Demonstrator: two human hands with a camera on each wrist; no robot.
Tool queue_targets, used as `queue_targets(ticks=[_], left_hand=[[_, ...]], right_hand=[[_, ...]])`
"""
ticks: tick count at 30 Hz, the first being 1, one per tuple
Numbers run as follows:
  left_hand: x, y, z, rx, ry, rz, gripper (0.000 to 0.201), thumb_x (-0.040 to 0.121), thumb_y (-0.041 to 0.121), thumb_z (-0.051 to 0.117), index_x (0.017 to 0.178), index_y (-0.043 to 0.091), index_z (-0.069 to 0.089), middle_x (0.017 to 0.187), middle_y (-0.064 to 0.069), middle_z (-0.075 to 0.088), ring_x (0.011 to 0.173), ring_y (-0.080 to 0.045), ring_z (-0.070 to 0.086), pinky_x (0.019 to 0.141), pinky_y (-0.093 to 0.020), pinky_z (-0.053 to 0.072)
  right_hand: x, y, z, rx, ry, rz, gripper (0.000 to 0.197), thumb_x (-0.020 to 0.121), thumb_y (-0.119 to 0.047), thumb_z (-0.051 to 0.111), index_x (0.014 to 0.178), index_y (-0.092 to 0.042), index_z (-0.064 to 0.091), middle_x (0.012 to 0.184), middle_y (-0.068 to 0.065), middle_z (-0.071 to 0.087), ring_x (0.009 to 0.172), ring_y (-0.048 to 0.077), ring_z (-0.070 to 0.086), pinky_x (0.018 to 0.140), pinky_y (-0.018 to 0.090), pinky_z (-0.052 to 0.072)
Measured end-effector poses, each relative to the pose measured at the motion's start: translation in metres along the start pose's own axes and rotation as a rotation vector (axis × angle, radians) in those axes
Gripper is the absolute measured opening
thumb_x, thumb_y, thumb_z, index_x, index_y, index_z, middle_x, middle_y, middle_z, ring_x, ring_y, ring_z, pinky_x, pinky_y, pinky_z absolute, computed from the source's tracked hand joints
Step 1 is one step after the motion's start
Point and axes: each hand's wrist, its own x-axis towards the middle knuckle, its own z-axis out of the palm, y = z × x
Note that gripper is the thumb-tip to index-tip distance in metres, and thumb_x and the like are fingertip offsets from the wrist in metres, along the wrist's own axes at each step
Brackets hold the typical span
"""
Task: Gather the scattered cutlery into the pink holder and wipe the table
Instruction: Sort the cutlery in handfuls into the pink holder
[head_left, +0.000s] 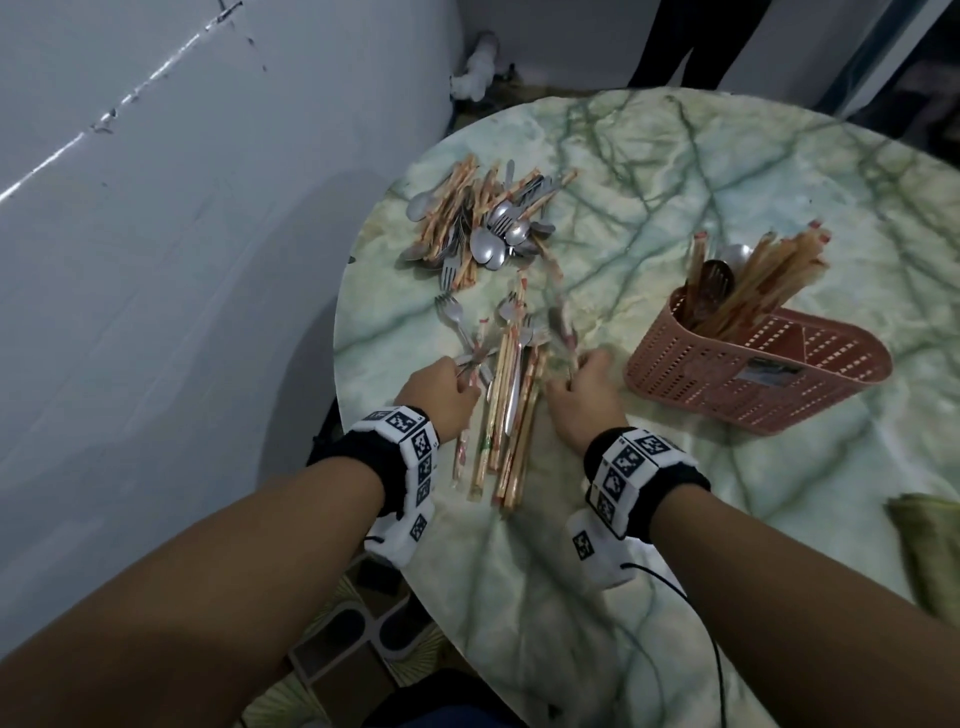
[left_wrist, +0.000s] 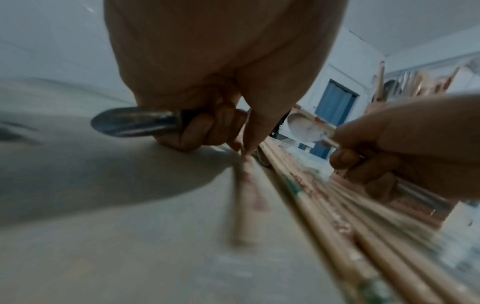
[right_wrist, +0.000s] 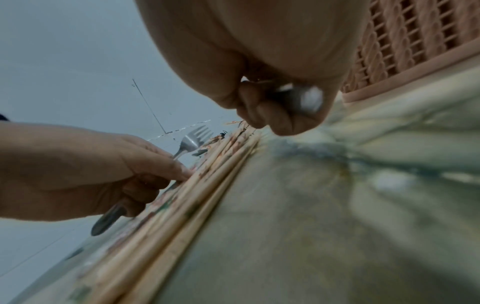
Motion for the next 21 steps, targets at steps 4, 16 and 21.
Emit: queue_targets(ticks=[4,16,21], left_hand=[[-0.006,0.000,-0.003,-0.096,0.031,-0.007,0.024,0.100,0.035,0.049,0.102,0.012,0.047,0.082,-0.003,0.055,0.069,-0.020,0.051,0.058,-0.033,0.035],[-0.020,0.017,0.012,-0.055,0.006,0.099,0.032,0.093,0.047,0.064,0.099,0.017,0.056,0.085,0.005,0.061,0.079,-0.016,0.060,0.072,-0.034,0.049],[-0.011,0.021,0.018,-0.038,0.024,0.052,0.020,0.093,0.028,0.059,0.078,0.015,0.052,0.075,-0.001,0.060,0.076,-0.025,0.060,0.061,-0.033,0.041]], right_hand=[[0.001,0.002,0.007,-0.071,-0.056,0.056,0.023,0.104,-0.030,0.049,0.117,-0.013,0.040,0.094,0.004,0.059,0.077,0.020,0.057,0.073,0.033,0.045],[-0.002,0.002,0.000,-0.117,-0.078,0.090,0.026,0.098,-0.031,0.048,0.100,-0.009,0.061,0.089,0.009,0.063,0.083,0.029,0.060,0.067,0.031,0.039],[-0.011,-0.004,-0.008,0.010,-0.020,-0.010,0.019,0.100,-0.030,0.049,0.109,-0.013,0.049,0.085,0.004,0.060,0.072,0.021,0.059,0.055,0.029,0.040]])
